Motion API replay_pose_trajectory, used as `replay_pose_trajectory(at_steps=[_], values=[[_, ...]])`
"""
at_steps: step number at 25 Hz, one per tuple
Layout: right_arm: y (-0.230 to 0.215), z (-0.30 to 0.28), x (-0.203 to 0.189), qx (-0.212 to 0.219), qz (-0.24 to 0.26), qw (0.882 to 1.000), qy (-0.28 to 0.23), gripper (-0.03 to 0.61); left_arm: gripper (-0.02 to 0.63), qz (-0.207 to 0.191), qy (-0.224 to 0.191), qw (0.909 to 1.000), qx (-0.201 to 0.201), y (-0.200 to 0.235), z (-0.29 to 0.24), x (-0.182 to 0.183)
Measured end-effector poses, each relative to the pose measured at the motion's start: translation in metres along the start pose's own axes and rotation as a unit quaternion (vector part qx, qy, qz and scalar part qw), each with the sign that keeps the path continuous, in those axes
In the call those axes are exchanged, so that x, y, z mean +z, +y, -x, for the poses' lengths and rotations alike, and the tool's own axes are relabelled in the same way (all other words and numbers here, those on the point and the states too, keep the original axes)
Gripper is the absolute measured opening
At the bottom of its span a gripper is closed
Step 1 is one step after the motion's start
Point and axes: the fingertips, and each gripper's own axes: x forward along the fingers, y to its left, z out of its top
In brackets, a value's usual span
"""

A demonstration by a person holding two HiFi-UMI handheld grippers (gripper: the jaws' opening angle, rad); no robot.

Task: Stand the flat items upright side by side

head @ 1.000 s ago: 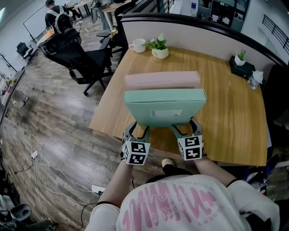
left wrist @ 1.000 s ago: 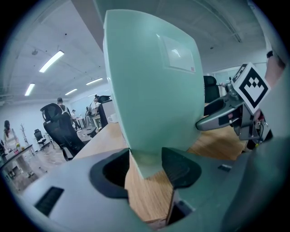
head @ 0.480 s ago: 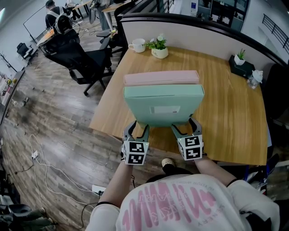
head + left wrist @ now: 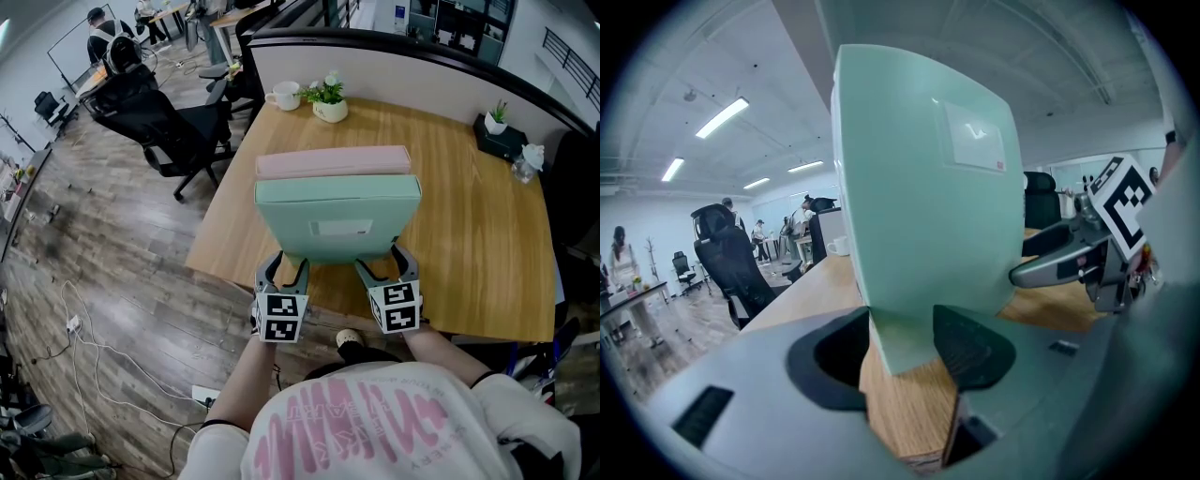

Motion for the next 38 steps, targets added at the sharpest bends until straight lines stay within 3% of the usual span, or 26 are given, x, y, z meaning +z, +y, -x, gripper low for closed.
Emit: replay_pose_trajectory(at_steps=[14, 20, 29, 32, 38], values=[[-0.011, 0.014, 0.028, -0.024, -0.014, 0.999, -0.035, 0.356, 0.218, 0.016, -0.021, 0.9997, -0.002, 0.007, 0.016, 0.018], [-0.011, 0.032, 0.046, -0.04, -0.024, 0.997, -0.061, 0.356, 0.19, 0.06, -0.066, 0.996, -0.006, 0.017, 0.039, 0.039], [-0.004, 0.089, 0.074, -0.069, -0.069, 0.989, -0.113, 0.354, 0.188, 0.099, -0.1, 0.99, -0.016, 0.018, 0.089, 0.053], [-0.008, 0.109, 0.076, -0.08, -0.111, 0.983, -0.126, 0.298, 0.134, 0.118, -0.12, 0.9856, -0.02, 0.013, 0.107, 0.063], [-0.004, 0.141, 0.069, -0.063, -0.209, 0.968, -0.123, 0.091, 0.038, 0.14, -0.148, 0.979, -0.003, 0.0, 0.141, 0.087]])
